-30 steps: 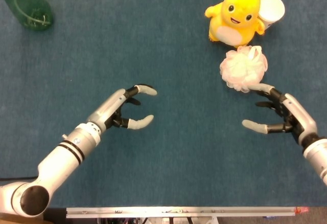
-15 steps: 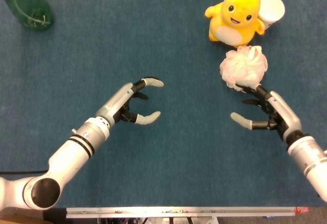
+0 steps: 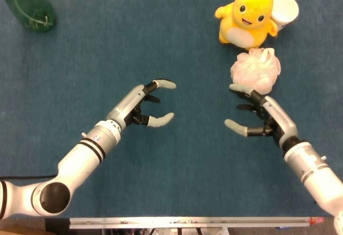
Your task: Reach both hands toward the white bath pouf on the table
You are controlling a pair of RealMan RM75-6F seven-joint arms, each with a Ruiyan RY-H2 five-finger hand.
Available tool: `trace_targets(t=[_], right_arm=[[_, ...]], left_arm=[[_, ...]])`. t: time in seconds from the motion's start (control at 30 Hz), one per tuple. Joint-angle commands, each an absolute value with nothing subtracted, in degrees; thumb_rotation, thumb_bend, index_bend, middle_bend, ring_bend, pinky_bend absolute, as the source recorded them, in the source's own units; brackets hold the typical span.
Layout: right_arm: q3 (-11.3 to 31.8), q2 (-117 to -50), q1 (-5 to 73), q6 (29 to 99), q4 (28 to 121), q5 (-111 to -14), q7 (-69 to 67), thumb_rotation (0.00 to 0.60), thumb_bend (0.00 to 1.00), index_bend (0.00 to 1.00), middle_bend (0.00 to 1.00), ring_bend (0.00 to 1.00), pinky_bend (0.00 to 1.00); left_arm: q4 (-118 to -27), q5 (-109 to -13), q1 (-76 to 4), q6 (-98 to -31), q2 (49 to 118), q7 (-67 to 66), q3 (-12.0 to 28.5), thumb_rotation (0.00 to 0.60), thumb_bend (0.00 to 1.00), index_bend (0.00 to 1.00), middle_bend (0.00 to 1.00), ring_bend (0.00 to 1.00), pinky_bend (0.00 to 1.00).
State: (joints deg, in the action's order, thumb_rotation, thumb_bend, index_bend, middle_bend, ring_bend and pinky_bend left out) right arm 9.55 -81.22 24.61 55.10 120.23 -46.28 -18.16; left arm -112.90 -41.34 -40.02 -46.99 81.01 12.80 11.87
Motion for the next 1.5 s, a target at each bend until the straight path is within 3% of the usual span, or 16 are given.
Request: trace_targets(t=[0.03, 0.93, 1.5], right_arm=[[9.85, -82.06, 24.95, 54.69, 119.90, -45.63, -18.10, 0.600, 0.22, 0.19, 0.15, 0.07, 0.17], [10.45, -81.33, 24.09, 52.51, 119.06, -45.75, -19.23, 0.600, 0.23, 0.19, 0.15, 0.07, 0.17], [11.96, -81.78, 26.33, 49.39, 117.75, -43.50, -19.29, 0.600, 0.24, 0.20, 0.15, 0.07, 0.17]], left_arm=[[-112.89, -41.10, -40.13, -46.95, 81.11, 12.71, 11.96, 0.531, 0.31, 0.19, 0.09, 0.06, 0.20], [-112.85, -39.55, -40.62, -46.42, 81.81, 12.76, 12.60, 0.527, 0.31, 0.20, 0.09, 0.06, 0.20], [-113.42, -39.29, -40.58, -44.94, 80.88, 14.08, 13.16, 0.492, 0.31, 0.20, 0.09, 0.06, 0.20]])
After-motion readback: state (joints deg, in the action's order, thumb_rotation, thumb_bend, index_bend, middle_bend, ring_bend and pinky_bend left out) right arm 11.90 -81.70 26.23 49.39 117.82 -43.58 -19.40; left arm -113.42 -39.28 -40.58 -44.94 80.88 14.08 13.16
